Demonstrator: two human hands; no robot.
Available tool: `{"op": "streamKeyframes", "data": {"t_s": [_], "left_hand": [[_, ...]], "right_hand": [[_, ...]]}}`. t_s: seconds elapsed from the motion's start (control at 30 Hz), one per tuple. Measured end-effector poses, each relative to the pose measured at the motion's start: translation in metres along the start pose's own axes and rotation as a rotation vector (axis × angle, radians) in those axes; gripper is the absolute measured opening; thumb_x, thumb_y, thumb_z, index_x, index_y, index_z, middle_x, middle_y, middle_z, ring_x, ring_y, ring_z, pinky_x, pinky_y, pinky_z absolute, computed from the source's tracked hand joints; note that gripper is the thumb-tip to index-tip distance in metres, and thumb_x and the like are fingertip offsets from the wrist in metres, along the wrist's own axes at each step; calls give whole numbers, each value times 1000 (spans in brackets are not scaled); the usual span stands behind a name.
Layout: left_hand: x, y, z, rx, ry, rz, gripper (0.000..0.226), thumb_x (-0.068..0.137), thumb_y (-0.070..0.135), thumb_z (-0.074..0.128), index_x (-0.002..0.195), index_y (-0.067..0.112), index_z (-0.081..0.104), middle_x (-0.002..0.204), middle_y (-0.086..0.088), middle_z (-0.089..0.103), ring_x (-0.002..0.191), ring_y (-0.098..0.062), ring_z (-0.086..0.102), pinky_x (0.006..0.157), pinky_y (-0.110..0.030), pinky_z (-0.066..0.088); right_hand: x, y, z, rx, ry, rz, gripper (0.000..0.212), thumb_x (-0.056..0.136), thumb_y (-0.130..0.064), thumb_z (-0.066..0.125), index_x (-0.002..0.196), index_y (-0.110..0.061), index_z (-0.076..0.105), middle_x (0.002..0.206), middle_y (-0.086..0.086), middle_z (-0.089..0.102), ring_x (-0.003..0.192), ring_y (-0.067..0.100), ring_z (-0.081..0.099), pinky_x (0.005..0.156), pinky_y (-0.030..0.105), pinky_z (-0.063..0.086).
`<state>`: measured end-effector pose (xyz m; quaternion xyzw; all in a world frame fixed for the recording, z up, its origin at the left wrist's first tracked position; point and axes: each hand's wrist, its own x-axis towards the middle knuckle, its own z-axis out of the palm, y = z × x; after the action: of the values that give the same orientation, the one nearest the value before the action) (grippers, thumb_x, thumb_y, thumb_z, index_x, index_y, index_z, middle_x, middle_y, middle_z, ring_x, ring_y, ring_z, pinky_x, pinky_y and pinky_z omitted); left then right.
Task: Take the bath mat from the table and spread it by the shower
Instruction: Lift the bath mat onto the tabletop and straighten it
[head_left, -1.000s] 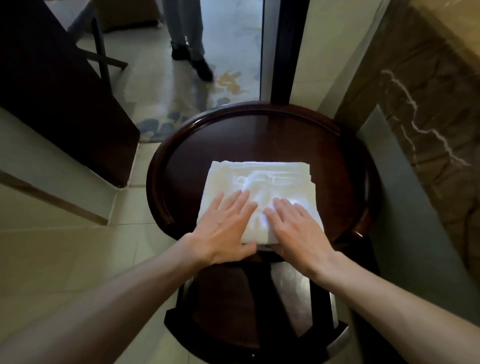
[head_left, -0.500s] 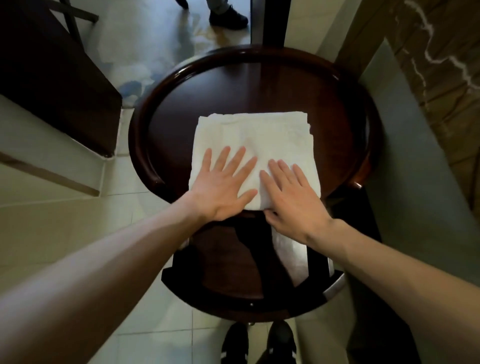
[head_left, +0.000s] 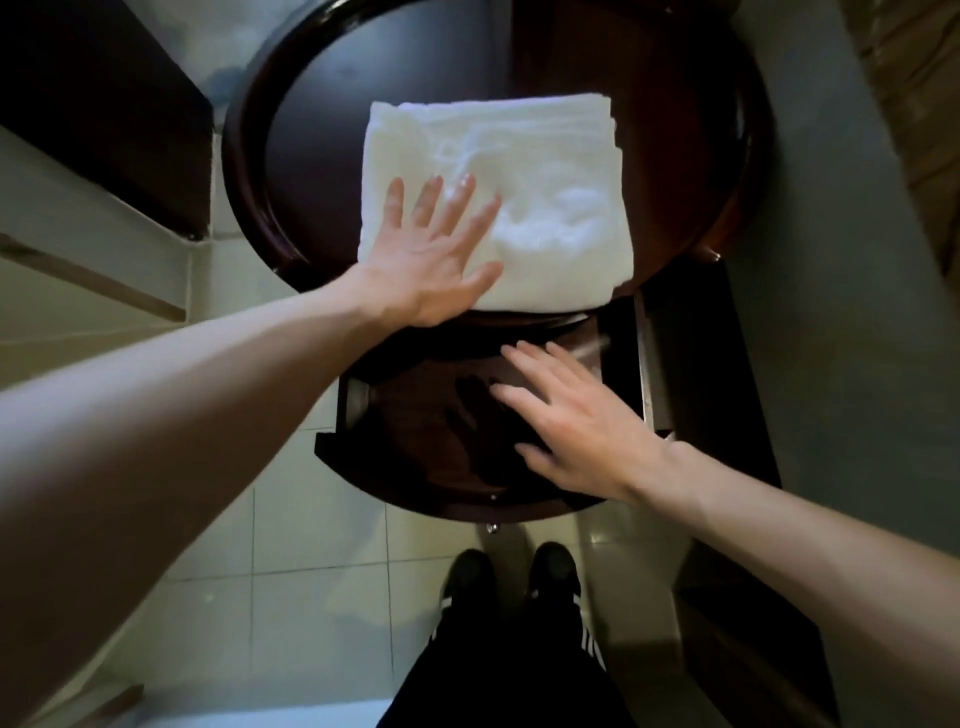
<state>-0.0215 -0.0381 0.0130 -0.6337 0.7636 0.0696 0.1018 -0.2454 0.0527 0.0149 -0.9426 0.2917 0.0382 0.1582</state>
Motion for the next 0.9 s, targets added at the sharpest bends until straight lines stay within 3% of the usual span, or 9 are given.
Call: {"op": "streamKeyframes", "data": {"t_s": [0.4,0.57,0.7,0.9], "left_hand": [[3,-5,4,-2,16,9,76,83,73,4,150,39,-8,162,0,-10,148,-26,-12,113,-53,-17],[2,-5,2,-8,19,14,76,84,72,5,151,39,-7,162,0,-10,148,-26,-12,114,-53,-17],[2,-5,0,-23,4,25,76,84,72,6,150,39,-9,162,0,-13,147,-25,-15,114,-52,-18],[1,-4,0,-23,1,23,76,83,71,6,150,39,-10,162,1,-14,147,-24,-17,114,-51,-19]], "right_hand": [[-35,-16,48,-27,-179,-63,71,74,-52,71,127,-10,52,135,23,48,128,36,44,110,46,29],[-35,-15,51,-141,-76,-101,82,65,-54,76,127,-8,49,133,23,49,125,36,46,106,48,35],[-35,-12,49,-188,33,-28,92,62,-56,78,132,-6,44,147,27,33,138,40,29,111,54,28],[-25,-4,44,-289,111,72,93,63,-56,77,134,-6,44,149,29,26,140,41,24,112,55,19]]}}
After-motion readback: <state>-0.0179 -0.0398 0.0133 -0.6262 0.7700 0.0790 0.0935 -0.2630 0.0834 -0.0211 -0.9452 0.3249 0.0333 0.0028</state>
